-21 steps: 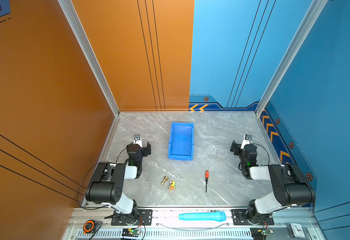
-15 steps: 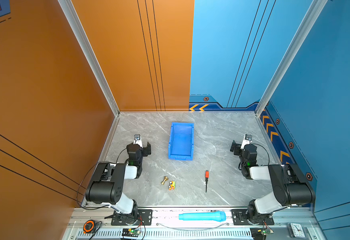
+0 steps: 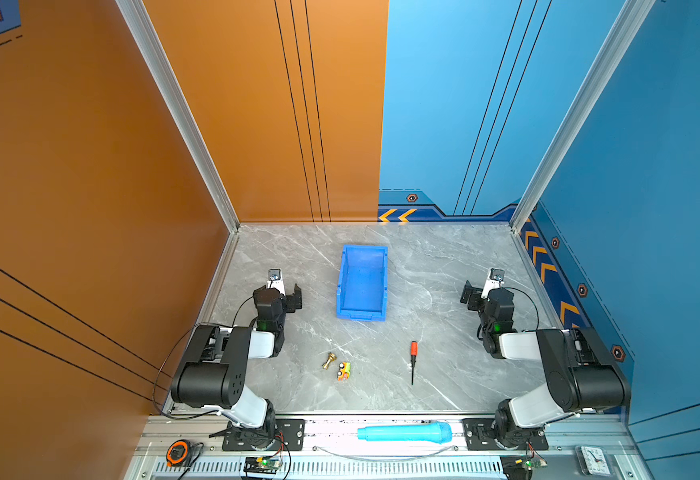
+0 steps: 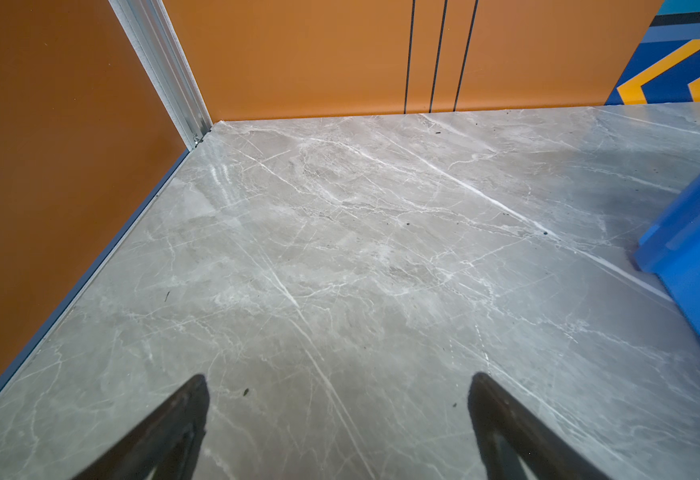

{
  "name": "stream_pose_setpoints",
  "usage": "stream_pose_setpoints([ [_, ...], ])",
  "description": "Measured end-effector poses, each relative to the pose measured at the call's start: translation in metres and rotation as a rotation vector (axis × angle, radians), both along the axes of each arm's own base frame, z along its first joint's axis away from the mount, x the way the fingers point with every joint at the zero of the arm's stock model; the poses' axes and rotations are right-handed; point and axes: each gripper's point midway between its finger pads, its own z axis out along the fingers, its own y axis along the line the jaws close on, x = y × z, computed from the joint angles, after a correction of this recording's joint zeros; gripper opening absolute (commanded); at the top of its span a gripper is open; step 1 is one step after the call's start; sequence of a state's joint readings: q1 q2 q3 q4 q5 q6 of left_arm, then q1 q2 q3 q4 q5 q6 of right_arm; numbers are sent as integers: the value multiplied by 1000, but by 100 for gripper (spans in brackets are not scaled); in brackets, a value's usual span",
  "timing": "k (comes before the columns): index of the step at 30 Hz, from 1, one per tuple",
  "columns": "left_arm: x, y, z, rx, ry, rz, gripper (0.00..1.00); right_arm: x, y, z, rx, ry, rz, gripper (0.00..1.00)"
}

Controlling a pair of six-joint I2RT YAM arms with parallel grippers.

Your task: Put the screwdriver in the bin

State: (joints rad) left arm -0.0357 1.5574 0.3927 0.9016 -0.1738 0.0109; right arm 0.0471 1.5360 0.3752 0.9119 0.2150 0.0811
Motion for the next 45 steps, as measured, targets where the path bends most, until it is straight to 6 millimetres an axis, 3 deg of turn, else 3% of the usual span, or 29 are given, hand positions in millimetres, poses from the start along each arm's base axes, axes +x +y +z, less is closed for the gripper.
stream_pose_setpoints([
  [20, 0, 0, 0, 0, 0, 1, 98, 0, 1, 0, -7, 1, 1, 100],
  [24, -3, 2, 3, 3, 6, 10, 98, -11, 9, 1, -37, -3, 5, 100],
  [27, -9, 5, 18, 3, 12, 30, 98, -21, 11, 15, -52, -26, -10, 100],
  [32, -15, 9, 52, -25, 28, 70, 98, -34, 18, 59, -46, -103, -22, 100],
  [36, -24, 6, 65, -86, 109, 111, 98, -43, 36, 85, -8, -85, -7, 100],
  [39, -36, -5, 72, -143, 172, 115, 98, -52, 38, 105, 72, -66, -31, 100],
  [42, -51, -19, 76, -190, 227, 101, 98, -63, 37, 113, 143, -10, -65, 100],
  [45, -67, -36, 77, -240, 276, 72, 98, -73, 39, 104, 191, 115, -92, 100],
])
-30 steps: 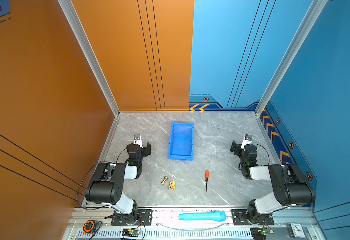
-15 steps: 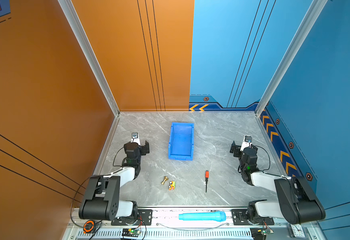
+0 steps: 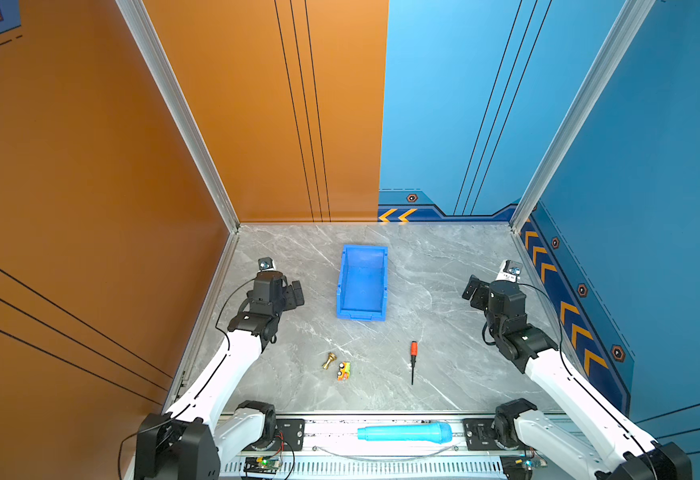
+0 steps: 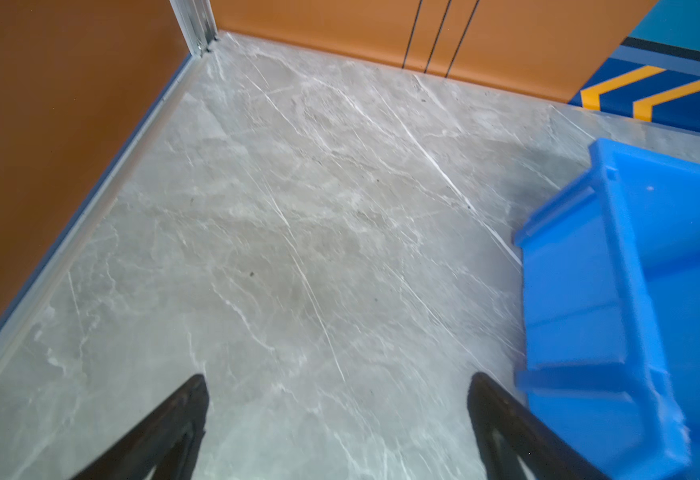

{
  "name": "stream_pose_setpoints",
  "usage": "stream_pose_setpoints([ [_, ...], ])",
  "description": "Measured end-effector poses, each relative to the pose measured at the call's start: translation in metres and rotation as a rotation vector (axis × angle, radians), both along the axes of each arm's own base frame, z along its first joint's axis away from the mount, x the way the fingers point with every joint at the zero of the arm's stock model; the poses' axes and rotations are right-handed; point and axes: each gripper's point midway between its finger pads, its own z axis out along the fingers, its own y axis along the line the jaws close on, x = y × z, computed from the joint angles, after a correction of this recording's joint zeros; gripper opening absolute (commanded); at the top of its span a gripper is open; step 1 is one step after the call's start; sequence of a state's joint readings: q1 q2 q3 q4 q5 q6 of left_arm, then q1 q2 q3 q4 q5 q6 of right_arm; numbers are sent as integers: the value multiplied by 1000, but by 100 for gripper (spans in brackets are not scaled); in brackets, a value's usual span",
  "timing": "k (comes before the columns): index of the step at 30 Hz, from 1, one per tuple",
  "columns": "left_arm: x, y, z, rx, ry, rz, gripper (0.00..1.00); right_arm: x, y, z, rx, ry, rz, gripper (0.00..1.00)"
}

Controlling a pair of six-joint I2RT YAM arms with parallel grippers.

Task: Put the screwdriver in the bin
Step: 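Lower the right gripper toward the red screwdriver handle while the left arm moves forward, then close the right gripper on the red screwdriver handle and lift it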

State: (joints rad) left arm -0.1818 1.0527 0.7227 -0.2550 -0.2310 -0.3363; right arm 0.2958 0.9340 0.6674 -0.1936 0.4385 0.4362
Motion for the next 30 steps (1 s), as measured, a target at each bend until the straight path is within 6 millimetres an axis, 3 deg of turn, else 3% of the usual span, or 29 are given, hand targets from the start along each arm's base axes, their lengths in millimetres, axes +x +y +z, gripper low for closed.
stream_pose_setpoints([
  [5, -20, -28, -4, -76, 82, -61, 98, -30, 32, -41, 30, 213, 73, 100],
  [10, -38, -62, -21, -114, 178, -162, 98, -61, 67, -79, 16, 389, 154, 100],
  [15, -50, -84, -29, -118, 225, -230, 98, -86, 109, -106, -21, 504, 274, 100],
  [18, -53, -89, -29, -120, 228, -245, 98, -94, 131, -119, -36, 556, 331, 100],
  [24, -55, -92, -25, -125, 218, -254, 98, -97, 152, -145, -16, 625, 356, 100],
  [30, -57, -91, -18, -140, 193, -253, 98, -97, 164, -162, 4, 668, 380, 89],
])
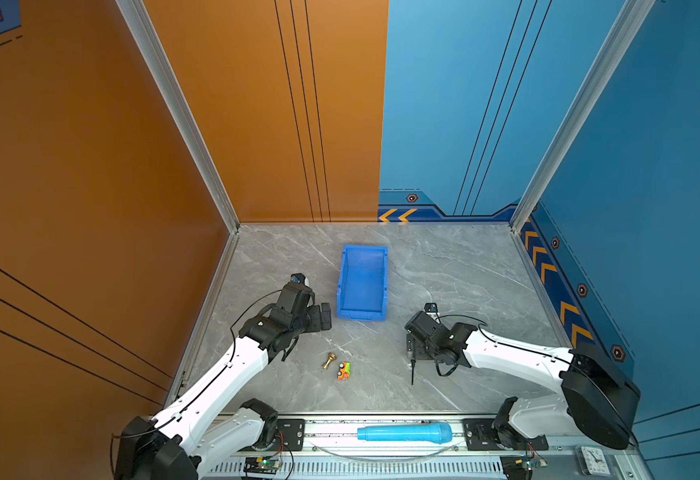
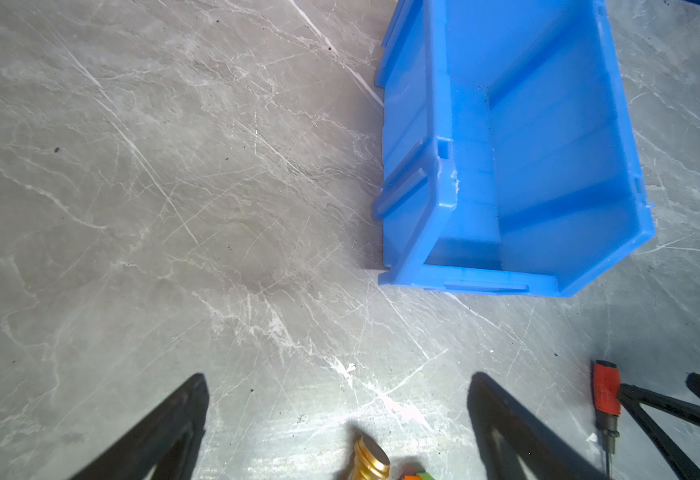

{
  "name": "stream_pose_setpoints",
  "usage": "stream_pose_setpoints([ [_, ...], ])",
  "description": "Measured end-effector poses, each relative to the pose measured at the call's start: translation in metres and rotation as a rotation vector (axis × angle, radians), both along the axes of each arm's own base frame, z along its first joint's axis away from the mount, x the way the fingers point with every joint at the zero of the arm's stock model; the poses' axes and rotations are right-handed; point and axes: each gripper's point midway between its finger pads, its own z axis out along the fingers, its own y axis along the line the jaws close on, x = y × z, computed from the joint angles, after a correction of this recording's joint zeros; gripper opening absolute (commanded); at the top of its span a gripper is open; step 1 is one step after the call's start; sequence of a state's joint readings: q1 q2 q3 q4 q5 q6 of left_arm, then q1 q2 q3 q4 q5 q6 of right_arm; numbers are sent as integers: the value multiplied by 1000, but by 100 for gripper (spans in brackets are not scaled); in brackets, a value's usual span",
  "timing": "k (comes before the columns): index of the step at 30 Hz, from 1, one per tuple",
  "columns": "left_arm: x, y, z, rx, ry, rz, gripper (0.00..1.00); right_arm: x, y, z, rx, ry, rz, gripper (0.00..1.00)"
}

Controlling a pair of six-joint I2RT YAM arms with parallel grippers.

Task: Put the screwdriver in the bin
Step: 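Close the right gripper on the red screwdriver handle and lift it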

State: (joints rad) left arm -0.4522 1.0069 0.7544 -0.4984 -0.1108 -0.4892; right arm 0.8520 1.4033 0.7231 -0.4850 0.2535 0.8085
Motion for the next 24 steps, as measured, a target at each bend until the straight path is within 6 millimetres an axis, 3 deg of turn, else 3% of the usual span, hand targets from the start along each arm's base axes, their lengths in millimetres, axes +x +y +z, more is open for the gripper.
stream_pose_setpoints([
  [6, -5, 2, -3, -10, 5, 12, 98, -1, 9, -13, 10, 40, 19, 77],
  [15, -5, 2, -8, -6, 23, 19, 98, 0, 18, -20, 28, 56, 40, 39],
  [24, -4, 3, -10, -1, 28, 23, 98, 1, 20, -20, 29, 61, 45, 15],
])
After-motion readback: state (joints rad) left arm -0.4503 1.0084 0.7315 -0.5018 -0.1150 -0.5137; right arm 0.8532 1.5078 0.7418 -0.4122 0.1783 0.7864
